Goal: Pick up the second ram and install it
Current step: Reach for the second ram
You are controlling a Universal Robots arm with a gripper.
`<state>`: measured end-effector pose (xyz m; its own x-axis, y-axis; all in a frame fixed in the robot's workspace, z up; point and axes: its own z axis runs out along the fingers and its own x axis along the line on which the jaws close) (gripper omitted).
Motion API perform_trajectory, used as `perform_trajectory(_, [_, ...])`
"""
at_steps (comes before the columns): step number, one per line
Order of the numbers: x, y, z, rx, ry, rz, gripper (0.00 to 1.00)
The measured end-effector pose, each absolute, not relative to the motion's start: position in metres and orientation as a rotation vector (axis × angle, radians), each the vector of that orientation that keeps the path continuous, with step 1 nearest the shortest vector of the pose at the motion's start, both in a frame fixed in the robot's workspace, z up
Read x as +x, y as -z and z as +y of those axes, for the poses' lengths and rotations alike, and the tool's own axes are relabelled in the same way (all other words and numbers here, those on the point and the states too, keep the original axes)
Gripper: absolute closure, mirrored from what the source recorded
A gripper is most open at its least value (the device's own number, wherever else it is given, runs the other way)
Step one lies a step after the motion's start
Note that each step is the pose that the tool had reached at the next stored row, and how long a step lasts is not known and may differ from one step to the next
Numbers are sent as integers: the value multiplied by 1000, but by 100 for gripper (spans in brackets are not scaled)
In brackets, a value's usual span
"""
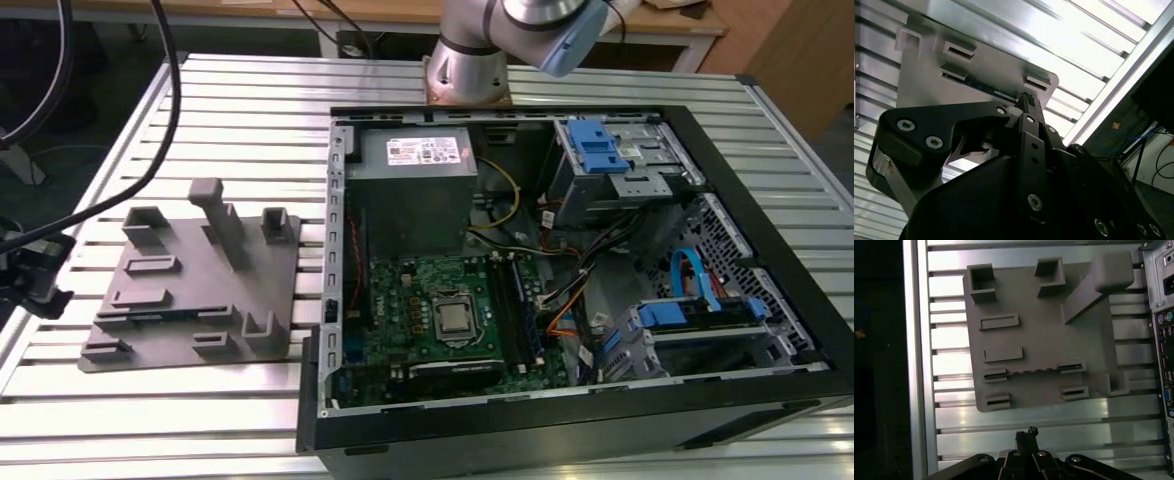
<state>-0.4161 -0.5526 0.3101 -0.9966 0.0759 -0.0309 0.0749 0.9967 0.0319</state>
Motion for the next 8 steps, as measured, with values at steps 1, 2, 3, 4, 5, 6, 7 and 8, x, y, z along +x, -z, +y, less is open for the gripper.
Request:
perform_trajectory(1, [-416, -308, -550, 117, -48, 3107, 89])
perform_trajectory(2, [-415, -306, -547, 117, -48, 3107, 89])
perform_trajectory(3, [-415, -305, -545, 117, -48, 3107, 89])
perform_trajectory(4, [-415, -303, -542, 117, -48, 3107, 89])
perform_trajectory(5, [-414, -301, -540, 117, -48, 3107, 89])
perform_trajectory(6, [-414, -299, -538, 117, -48, 3107, 89])
perform_trajectory(7, [-414, -297, -536, 117, -48, 3107, 89])
perform_trajectory(8, [-414, -295, -535, 117, -48, 3107, 89])
